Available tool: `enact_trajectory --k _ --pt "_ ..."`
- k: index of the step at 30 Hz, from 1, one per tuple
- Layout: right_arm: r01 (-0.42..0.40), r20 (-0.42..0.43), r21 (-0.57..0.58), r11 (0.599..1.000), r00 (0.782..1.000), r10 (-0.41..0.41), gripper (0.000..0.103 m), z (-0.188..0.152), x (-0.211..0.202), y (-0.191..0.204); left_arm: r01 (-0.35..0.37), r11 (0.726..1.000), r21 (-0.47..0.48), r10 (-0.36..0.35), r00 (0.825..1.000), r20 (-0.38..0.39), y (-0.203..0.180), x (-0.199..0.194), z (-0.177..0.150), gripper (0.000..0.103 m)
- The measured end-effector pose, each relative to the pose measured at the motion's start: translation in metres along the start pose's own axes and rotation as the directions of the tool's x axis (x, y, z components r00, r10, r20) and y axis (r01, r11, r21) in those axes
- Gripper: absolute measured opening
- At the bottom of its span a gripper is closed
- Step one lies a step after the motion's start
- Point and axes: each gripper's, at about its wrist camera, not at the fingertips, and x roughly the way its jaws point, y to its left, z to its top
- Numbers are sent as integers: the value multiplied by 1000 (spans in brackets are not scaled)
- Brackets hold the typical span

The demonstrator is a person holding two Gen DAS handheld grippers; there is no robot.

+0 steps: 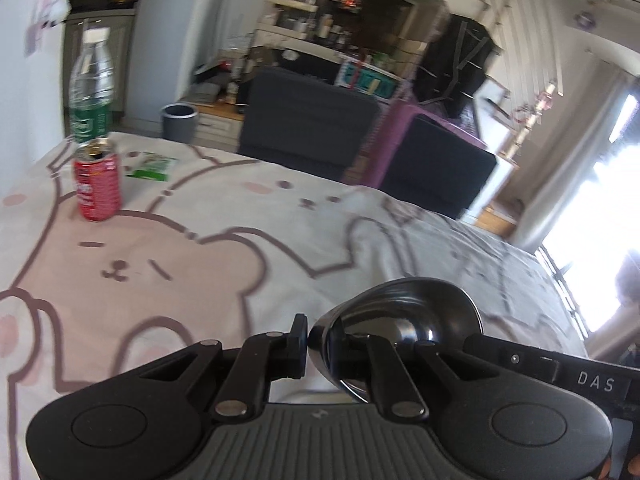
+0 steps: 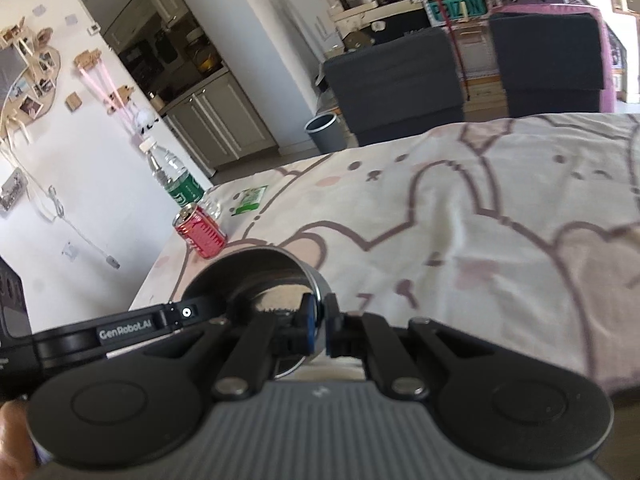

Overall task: Organize plates and bowls
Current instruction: 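Lift the steel cup with both tools and carry it over the tray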

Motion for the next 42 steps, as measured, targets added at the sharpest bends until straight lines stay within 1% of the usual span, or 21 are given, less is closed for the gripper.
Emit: enact_trajectory --k 5,9,12,15,24,29,33,39,42 --pt "16 34 42 999 999 -17 5 -19 -38 -28 48 998 32 -47 999 -20 -35 -3 -20 11" --pt "23 54 94 995 998 -28 6 -39 -63 -53 75 993 87 -72 996 -43 -67 0 -32 12" --pt "40 63 142 989 997 -49 6 -52 -80 -76 98 986 138 -91 994 -55 -90 4 -39 13" --pt "55 75 188 981 995 -70 6 -61 -99 -98 129 979 159 -119 990 -70 -110 11 -44 13" --pt "115 103 236 965 984 -143 6 -82 -146 -142 195 955 223 -175 979 -105 -166 28 -59 13" --pt "151 95 269 951 979 -182 6 -90 -165 -160 230 944 237 -201 970 -138 -189 41 -68 13" --pt "181 79 276 944 974 -210 6 -98 -173 -169 248 940 235 -210 962 -175 -200 55 -75 13" --pt "237 44 280 930 965 -259 7 -103 -170 -182 262 933 245 -213 954 -210 -218 71 -84 13" --pt "257 27 278 925 961 -275 7 -107 -175 -188 267 933 242 -210 949 -235 -223 81 -87 13"
